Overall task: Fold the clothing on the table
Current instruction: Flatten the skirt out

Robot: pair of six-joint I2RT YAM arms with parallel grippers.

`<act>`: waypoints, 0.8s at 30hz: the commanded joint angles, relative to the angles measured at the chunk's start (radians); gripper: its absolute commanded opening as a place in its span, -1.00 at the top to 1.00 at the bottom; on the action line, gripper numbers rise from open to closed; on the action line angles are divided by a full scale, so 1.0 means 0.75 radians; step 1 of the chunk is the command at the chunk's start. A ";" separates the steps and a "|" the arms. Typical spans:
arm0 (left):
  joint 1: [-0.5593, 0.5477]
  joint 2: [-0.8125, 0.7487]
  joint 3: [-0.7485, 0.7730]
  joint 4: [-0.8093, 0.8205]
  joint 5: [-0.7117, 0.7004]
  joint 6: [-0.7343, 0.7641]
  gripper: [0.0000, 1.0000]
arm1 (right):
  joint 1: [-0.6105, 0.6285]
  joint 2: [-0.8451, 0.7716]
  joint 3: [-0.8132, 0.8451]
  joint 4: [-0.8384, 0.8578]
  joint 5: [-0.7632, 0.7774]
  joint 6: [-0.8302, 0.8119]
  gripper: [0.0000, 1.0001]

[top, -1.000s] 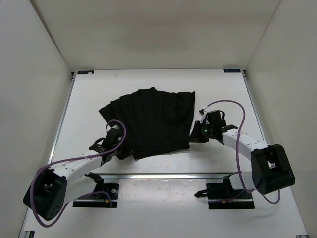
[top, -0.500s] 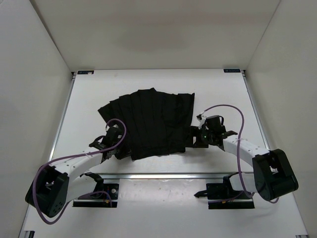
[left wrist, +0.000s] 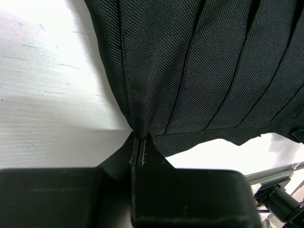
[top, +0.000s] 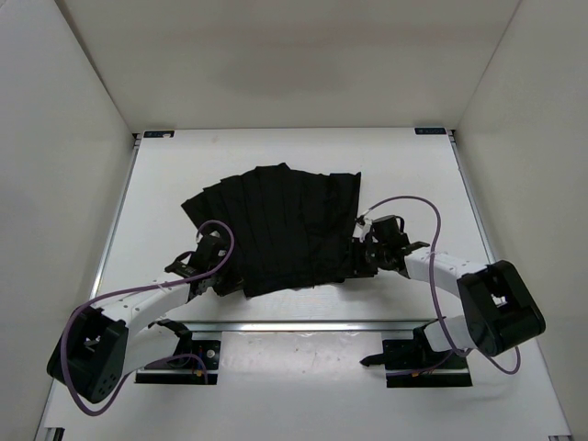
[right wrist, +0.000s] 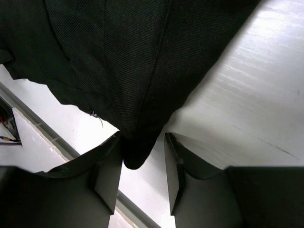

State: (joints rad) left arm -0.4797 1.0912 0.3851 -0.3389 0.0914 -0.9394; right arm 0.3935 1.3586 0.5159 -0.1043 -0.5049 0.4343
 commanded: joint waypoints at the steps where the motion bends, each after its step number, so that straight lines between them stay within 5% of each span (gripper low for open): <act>1: 0.008 -0.019 -0.008 -0.010 0.023 0.015 0.97 | 0.019 0.019 0.026 0.053 -0.008 0.016 0.30; 4: -0.007 -0.017 -0.012 -0.008 0.032 0.017 0.90 | 0.025 0.023 0.028 0.088 0.002 0.028 0.54; 10: -0.025 -0.048 -0.008 -0.049 0.042 0.011 0.03 | 0.032 0.072 0.075 0.072 0.031 0.032 0.88; 12: -0.017 -0.080 -0.031 -0.053 0.054 0.011 -0.01 | 0.034 0.072 0.069 0.067 0.031 0.043 0.93; 20: -0.025 -0.078 -0.053 -0.043 0.056 -0.001 0.33 | 0.044 0.084 0.116 0.063 0.060 0.049 1.00; 24: -0.007 -0.089 -0.080 -0.025 0.070 -0.009 0.94 | 0.038 0.093 0.134 0.068 0.051 0.049 1.00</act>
State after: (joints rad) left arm -0.4919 1.0389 0.3466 -0.3492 0.1310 -0.9512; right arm 0.4206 1.4239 0.5747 -0.0814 -0.4763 0.4675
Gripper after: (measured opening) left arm 0.091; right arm 0.040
